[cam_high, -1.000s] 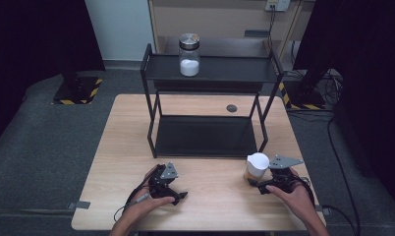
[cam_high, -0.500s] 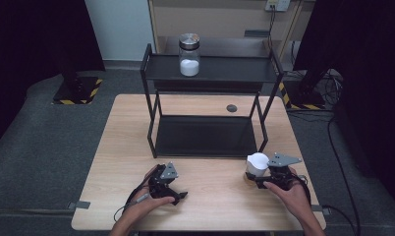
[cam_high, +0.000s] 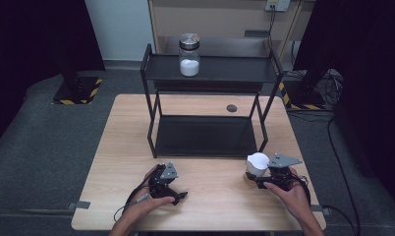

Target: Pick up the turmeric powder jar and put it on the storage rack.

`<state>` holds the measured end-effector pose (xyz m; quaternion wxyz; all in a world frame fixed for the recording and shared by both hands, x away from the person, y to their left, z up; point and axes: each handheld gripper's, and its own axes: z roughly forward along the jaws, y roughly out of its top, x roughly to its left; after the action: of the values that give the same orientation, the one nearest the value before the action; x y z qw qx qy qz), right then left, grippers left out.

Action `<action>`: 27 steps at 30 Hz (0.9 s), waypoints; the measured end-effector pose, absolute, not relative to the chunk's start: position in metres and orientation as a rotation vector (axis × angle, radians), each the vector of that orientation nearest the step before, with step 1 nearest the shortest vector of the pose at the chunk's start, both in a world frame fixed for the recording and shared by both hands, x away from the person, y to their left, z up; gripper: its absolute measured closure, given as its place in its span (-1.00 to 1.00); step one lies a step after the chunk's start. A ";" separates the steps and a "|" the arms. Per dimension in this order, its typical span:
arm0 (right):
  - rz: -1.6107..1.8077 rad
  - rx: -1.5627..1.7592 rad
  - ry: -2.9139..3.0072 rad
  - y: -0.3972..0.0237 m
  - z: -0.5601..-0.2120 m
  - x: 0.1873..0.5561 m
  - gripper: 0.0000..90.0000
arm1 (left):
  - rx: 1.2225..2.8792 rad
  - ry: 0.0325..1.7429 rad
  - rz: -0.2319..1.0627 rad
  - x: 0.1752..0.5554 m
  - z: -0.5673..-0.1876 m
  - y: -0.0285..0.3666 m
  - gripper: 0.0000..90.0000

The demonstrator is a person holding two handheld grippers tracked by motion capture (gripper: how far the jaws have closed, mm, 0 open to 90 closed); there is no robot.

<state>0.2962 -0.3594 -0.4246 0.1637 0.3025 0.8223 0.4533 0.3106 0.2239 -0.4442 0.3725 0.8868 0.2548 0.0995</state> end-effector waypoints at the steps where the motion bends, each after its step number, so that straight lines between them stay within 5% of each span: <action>1: 1.296 0.860 2.343 -0.360 -0.424 0.296 -0.30 | 2.272 0.653 0.255 0.311 -0.444 0.224 -1.00; 27: 1.343 0.708 2.439 -0.357 -0.378 0.321 -0.30 | 2.273 0.652 0.255 0.311 -0.444 0.224 -1.00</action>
<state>0.3214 -0.3569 -0.3780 0.1339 0.2442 0.8414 0.4631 0.3107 0.2239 -0.4441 0.3722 0.8870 0.2545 0.0996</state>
